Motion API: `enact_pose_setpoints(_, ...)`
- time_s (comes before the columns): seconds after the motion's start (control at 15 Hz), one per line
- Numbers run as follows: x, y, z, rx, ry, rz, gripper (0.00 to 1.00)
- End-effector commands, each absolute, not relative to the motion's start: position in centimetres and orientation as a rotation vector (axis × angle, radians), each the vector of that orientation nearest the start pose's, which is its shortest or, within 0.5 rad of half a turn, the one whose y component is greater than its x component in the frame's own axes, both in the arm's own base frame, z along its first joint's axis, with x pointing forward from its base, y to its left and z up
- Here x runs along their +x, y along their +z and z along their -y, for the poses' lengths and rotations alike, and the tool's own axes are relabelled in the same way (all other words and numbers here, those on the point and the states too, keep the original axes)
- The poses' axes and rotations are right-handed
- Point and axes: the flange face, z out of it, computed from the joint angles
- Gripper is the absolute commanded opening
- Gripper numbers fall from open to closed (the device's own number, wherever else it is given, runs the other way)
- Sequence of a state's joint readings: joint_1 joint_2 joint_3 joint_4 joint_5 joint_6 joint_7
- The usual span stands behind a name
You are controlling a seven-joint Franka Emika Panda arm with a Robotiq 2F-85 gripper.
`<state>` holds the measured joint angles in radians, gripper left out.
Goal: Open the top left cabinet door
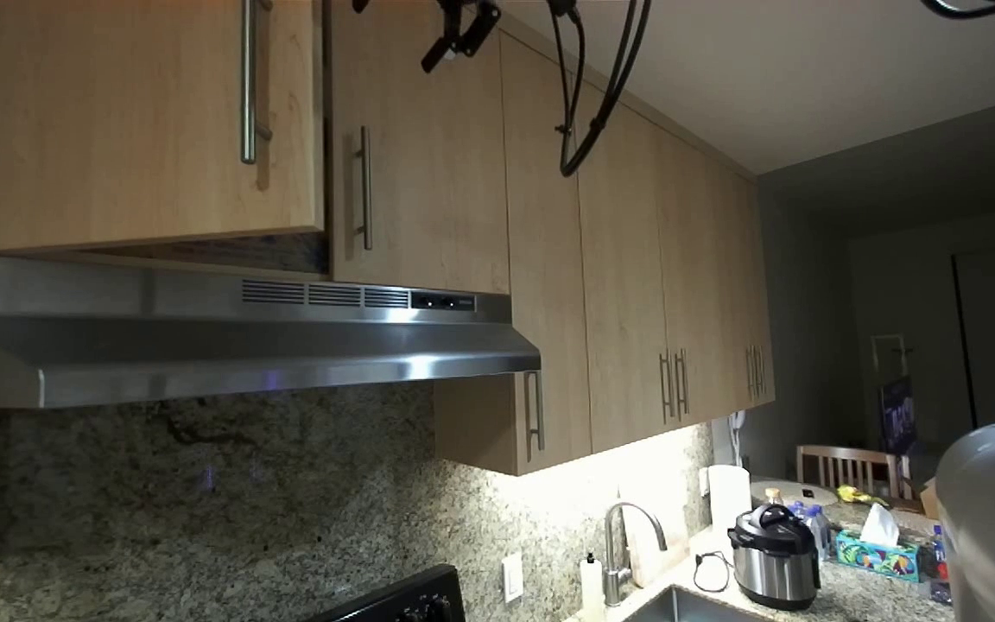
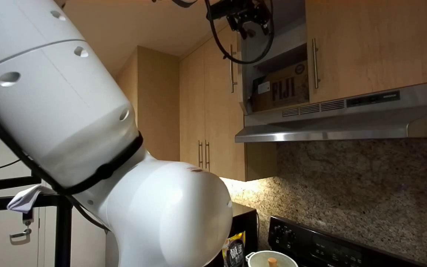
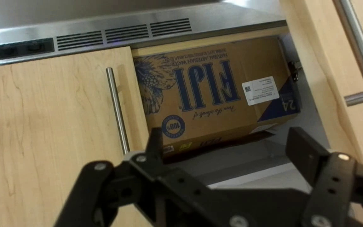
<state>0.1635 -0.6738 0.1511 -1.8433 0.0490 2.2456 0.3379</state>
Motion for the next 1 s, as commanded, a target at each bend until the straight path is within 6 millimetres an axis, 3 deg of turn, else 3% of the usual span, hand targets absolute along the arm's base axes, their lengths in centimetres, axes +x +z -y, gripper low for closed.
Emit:
enact_pose_setpoints(0.0,30.7,86.2,-13.9,-2.478,-1.373,0.049,1.00)
enact_pose_setpoints(0.93,34.3,83.2,-16.8,-2.569,-1.266,0.153,1.00)
